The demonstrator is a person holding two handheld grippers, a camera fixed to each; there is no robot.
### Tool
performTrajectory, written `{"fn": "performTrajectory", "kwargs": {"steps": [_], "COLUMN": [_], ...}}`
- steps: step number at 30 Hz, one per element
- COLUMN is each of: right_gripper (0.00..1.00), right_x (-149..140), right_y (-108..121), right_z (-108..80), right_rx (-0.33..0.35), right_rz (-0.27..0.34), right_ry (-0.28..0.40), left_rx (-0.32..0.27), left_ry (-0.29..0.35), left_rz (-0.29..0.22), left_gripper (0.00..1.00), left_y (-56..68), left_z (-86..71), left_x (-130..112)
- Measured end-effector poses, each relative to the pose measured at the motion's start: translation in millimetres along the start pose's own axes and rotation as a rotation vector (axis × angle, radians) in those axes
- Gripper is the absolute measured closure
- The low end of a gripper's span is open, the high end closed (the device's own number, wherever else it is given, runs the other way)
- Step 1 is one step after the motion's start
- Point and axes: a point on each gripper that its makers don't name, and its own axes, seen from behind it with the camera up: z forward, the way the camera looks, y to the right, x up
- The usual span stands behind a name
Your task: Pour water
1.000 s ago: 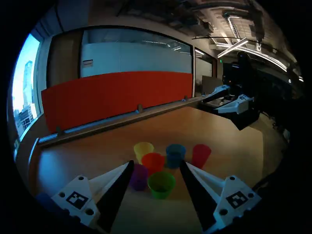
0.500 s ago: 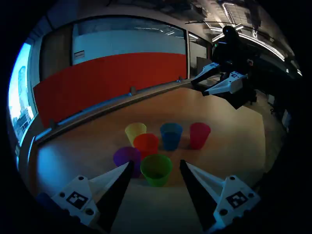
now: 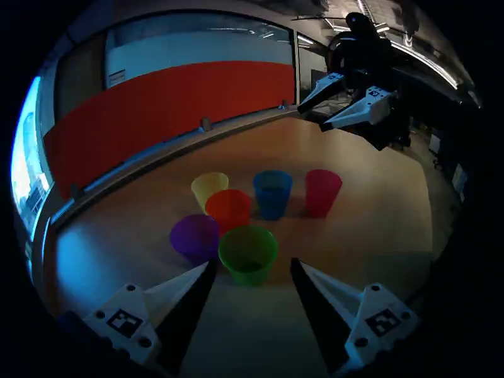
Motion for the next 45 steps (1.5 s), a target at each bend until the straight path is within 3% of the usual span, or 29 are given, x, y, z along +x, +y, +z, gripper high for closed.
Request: {"fn": "performTrajectory", "kwargs": {"steps": [20, 45], "right_gripper": [0.00, 0.00], "right_x": [-16.9, -36.1], "right_y": [-3.2, -2.6], "right_z": [28.3, 51.5], "right_rx": [0.037, 0.063], "right_rz": [-0.018, -0.011], "right_ry": [-0.062, -0.111], "left_rx": [-0.009, -0.042], "left_ry": [-0.057, -0.072], "left_rz": [-0.037, -0.057], "left_gripper": [0.13, 0.13], "left_y": [-9.6, -7.9], "left_z": [28.6, 58.5], "left_x": [-26.4, -29.0]}}
